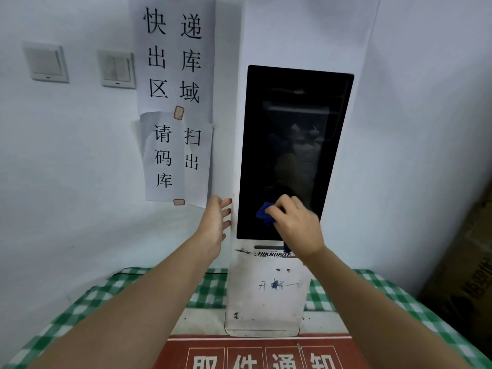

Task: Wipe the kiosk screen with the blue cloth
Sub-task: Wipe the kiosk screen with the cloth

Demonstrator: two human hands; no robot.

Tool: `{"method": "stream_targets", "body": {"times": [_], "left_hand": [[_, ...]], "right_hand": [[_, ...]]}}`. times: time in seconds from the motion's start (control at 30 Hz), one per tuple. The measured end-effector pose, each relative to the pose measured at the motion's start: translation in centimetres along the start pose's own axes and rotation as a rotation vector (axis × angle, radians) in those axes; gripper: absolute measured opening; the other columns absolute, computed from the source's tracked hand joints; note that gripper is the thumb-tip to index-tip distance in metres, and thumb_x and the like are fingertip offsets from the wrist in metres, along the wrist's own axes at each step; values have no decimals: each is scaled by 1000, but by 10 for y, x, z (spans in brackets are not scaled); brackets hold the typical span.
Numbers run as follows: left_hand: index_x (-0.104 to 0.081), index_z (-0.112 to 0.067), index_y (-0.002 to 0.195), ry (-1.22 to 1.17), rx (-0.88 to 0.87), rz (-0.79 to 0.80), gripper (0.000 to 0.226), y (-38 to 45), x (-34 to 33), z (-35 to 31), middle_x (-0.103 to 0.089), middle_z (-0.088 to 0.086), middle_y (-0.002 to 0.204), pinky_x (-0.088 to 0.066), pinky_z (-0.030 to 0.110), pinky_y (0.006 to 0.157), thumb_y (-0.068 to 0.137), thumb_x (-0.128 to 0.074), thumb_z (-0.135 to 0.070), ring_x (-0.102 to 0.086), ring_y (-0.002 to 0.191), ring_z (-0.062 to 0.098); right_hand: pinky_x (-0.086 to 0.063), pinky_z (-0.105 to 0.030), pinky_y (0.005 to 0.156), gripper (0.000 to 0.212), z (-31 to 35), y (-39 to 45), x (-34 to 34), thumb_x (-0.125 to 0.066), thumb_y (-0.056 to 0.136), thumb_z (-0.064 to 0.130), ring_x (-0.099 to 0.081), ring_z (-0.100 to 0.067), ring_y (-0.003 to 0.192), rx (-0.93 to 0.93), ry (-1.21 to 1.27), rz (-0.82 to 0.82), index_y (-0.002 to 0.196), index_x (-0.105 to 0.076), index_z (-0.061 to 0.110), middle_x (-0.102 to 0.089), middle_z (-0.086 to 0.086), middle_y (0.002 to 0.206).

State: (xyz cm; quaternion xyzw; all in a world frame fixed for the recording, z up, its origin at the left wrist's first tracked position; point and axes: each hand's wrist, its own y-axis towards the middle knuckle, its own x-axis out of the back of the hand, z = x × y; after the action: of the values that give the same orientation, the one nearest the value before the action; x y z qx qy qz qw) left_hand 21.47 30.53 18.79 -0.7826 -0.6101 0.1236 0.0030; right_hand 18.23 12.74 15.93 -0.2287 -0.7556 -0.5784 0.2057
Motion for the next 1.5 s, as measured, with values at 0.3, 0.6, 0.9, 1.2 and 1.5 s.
{"method": "stream_targets", "body": {"times": [0.3,0.6,0.9,1.2,1.5], "left_hand": [[-51,-19,135,-33,4,-35,50,-9,-7,-4,-50,5,140,-26,43,111,96,-22,-31,-44,129,24],[-49,-18,137,-39,-6,-27,50,-13,-10,-4,-50,5,140,-24,41,111,98,-20,-30,-46,118,20],[-51,-17,134,-32,-27,-76,48,-12,-14,-4,-56,4,126,-33,31,83,98,-22,-30,-49,104,17],[-44,-29,70,9,-55,-53,40,-20,-32,-8,-51,-10,69,-44,22,70,101,-20,-36,-49,63,4],[-48,-25,67,3,-67,16,43,-26,-28,-12,-55,-15,33,-35,7,27,100,-21,-33,-57,37,0]], "right_hand": [[-30,-22,35,29,19,6,-3,-76,60,-2,-52,-23,68,-97,41,-39,84,-65,10,-57,-6,82],[-31,-24,35,20,-16,-3,9,-70,67,-4,-50,-23,67,-188,49,-79,81,-64,9,-55,-5,80],[-26,-22,35,30,-6,-9,-2,-74,58,-6,-47,-22,63,17,-29,11,79,-62,12,-53,-4,78],[-36,-26,35,23,-27,-4,15,-70,70,-3,-54,-24,71,-289,92,-132,88,-65,9,-55,-7,84],[-30,-24,33,32,-48,-32,7,-71,58,-12,-47,-22,62,-56,-52,3,79,-63,10,-53,-5,77]]}}
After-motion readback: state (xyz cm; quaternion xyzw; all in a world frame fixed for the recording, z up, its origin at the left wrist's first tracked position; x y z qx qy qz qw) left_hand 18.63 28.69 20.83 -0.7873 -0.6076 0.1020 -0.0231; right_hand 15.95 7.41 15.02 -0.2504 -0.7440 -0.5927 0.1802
